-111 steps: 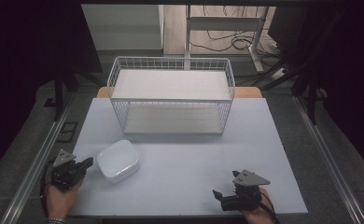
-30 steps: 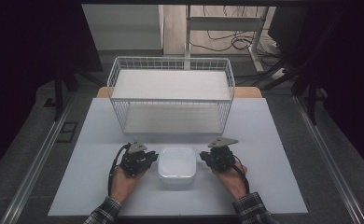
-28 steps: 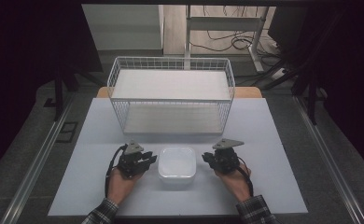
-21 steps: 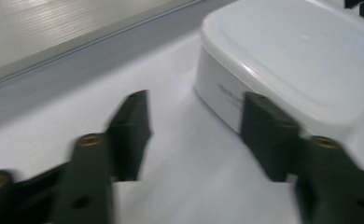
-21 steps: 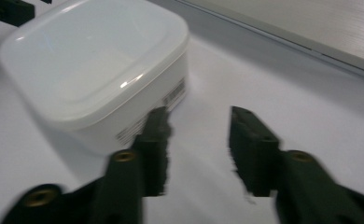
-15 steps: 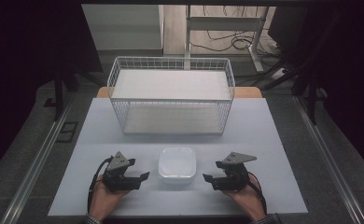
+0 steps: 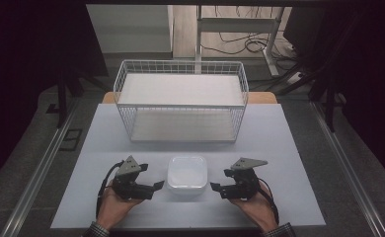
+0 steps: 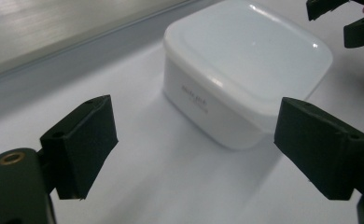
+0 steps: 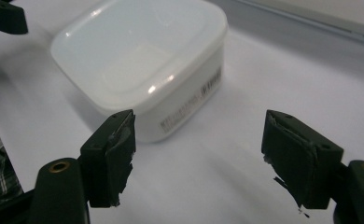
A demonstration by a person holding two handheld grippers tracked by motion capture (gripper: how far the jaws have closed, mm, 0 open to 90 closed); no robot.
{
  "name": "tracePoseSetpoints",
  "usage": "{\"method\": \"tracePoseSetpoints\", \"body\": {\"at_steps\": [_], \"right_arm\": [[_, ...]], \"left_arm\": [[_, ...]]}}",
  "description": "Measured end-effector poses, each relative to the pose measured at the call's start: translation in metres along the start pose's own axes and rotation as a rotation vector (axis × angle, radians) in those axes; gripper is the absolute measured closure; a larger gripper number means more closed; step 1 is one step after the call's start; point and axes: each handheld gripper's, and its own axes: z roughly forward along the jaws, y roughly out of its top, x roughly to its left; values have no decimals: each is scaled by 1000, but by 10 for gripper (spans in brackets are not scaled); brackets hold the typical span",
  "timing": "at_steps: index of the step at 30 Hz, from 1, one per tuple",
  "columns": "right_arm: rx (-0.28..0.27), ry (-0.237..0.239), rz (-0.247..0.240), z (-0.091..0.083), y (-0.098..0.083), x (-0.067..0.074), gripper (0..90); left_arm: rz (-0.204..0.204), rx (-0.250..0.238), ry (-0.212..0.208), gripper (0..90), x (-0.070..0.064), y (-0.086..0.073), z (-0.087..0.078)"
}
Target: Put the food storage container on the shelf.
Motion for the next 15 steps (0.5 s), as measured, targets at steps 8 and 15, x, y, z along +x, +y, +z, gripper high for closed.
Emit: {"method": "tracePoseSetpoints", "body": {"at_steps": [8, 15], "right_arm": [[-44, 54, 0, 10, 17, 3, 245], [-25, 74, 5, 35, 31, 4, 165]], "left_arm": [[62, 17, -11, 127, -6, 23, 21], [27, 43, -53, 98, 1, 26, 50]]}}
